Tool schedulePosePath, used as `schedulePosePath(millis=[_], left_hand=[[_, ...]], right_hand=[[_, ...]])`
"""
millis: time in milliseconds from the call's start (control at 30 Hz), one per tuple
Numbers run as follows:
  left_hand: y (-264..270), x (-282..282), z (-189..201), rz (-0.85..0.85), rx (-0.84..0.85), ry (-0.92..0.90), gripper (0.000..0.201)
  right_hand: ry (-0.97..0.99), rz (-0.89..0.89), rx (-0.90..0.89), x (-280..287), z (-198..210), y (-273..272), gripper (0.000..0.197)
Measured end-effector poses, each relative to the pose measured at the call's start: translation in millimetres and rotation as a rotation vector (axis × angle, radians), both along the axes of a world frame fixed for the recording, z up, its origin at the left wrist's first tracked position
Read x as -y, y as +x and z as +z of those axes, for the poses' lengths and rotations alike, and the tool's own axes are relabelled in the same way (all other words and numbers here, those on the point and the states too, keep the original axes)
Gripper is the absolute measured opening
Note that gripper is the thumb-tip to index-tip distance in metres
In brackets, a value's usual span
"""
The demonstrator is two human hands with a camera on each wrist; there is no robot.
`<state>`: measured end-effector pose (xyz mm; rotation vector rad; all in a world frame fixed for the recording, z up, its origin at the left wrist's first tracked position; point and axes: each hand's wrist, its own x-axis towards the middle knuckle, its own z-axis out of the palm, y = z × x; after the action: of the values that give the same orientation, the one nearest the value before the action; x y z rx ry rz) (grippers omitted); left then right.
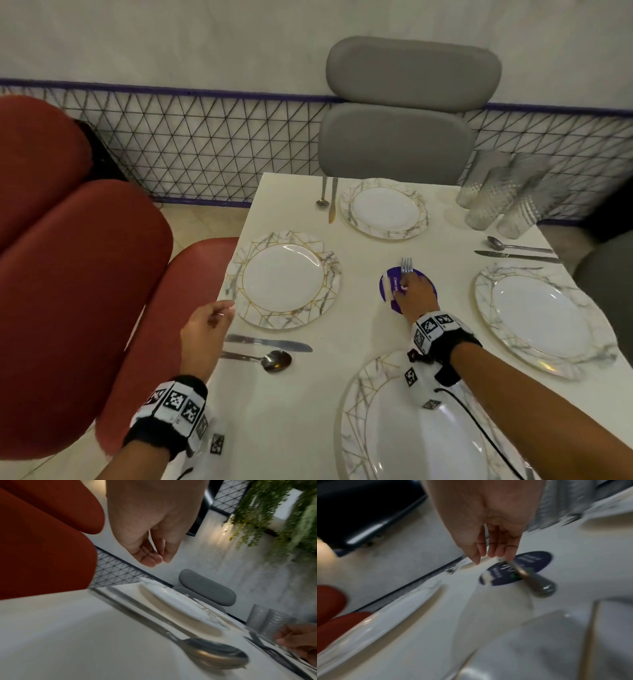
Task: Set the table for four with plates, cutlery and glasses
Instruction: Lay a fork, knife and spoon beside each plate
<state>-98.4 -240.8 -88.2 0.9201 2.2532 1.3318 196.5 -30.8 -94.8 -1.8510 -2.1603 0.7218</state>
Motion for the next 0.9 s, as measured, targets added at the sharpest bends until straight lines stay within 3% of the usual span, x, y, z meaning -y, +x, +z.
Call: schedulePosePath(millis=[100,167,233,333,400,467,633,800,900], left_hand=[[23,-21,7,-0.144,0.059,0.059,0.015],[37,-33,11,-0.231,0.085,0.077,0.015],[54,-43,16,-0.310,0.119,0.065,0.015],[80,-52,21,-0.411,0.317,0.004,0.013],[95,-57,18,-0.465,0.374,-0.088,0.014],[109,-65,14,-0.533,0.287,-0.152,0.016],[143,-96,29,-0.660,0.246,-0.185,0.024],[163,-125,50,-0.650,0.628,-0.090,0.033],[168,-135,53,-0.612,0.646,-0.037,0.024]], right_hand=[[-0.164,-0.120,0.176,-10,-4,17,0.060],[-0.265,-0.110,0.185,-6,-8,16,0.066],[-0.262,-0.079,0.187,-1,-14,13,0.049],[-0.291,-0.032,0.194,3,-10,9,0.016],[-0.389,-0.048,0.022,5,-4,9,0.028],[-0.504,-0.093,-0.266,13,8,5,0.034],[-0.472,0.083,-0.638,39,33,-7,0.023],[-0.408,0.151,-0.778,53,50,-14,0.005],[-0.389,0.133,-0.776,45,56,-4,0.017]])
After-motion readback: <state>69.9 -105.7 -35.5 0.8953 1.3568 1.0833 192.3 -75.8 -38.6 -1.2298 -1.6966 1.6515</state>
